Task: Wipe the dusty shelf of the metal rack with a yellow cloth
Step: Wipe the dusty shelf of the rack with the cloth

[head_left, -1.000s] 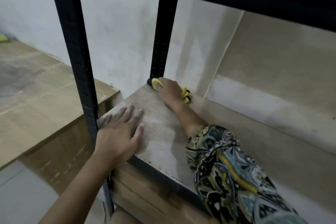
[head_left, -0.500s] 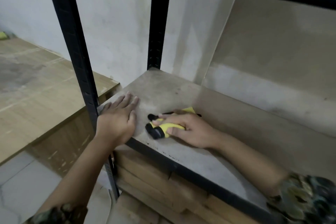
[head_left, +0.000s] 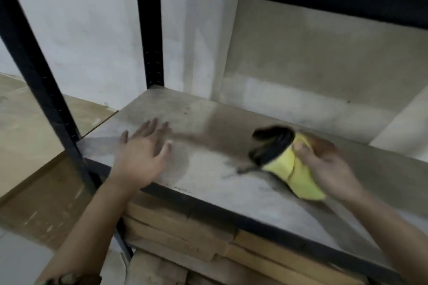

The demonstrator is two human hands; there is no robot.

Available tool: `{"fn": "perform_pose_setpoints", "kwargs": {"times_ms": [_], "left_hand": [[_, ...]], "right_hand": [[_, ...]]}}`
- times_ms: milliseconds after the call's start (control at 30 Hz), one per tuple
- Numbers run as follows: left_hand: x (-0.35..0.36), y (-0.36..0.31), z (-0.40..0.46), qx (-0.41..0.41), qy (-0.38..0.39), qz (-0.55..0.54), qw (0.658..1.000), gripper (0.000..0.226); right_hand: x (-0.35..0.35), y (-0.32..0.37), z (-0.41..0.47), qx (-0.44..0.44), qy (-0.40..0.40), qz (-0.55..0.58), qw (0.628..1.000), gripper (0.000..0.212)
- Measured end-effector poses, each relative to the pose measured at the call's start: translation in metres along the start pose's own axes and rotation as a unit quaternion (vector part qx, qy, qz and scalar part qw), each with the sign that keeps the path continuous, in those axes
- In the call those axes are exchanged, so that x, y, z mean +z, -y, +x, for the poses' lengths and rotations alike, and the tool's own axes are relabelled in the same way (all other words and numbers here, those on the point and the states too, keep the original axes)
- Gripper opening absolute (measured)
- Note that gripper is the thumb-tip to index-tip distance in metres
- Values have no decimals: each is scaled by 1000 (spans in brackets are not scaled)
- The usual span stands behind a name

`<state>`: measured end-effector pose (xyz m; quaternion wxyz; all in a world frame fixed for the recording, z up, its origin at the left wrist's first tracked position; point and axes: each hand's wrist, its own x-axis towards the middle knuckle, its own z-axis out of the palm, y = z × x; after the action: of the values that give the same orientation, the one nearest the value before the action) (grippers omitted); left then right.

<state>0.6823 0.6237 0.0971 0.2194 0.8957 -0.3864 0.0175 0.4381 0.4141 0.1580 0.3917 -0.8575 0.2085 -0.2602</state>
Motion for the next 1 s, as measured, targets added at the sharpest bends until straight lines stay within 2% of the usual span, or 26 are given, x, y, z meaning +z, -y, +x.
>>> {"fn": "perform_pose_setpoints", "kwargs": {"times_ms": [33,100,133,200,300,400,533,667,800,933,1000], "left_hand": [[5,-15,1,25,14,-9,1000,64],[18,-45,0,70,50,-18,996,63],[26,-56,-1,87,66,-14,994,63],[39,-68,-5,99,84,0,992,62],[46,-68,-6,80,73,-6,994,69],[46,-67,-4,82,71,-6,994,70],[46,-68,-5,84,49,-9,995,67],[47,-69,-4,83,42,-7,996,58],[47,-71,-6,82,43,8,996,52],[43,-73,-9,93,53,3,994,58],[40,-77,-9,93,58,-15,994,54]], "right_hand": [[-10,-5,15,4,-75,-52,996,24],[-27,-19,45,-14,-158,-117,980,35],[-34,-29,60,-16,-174,-141,974,41],[-39,-53,88,11,-182,-202,962,39],[-26,-89,116,99,-116,-307,940,40],[0,-103,118,110,-36,-337,934,39],[11,-81,83,0,1,-300,954,31],[31,-44,13,-113,130,-244,955,32],[31,-20,-52,-134,222,-176,950,35],[19,-10,-92,-125,251,-132,951,37],[8,-4,-104,-88,252,-92,959,41]]}}
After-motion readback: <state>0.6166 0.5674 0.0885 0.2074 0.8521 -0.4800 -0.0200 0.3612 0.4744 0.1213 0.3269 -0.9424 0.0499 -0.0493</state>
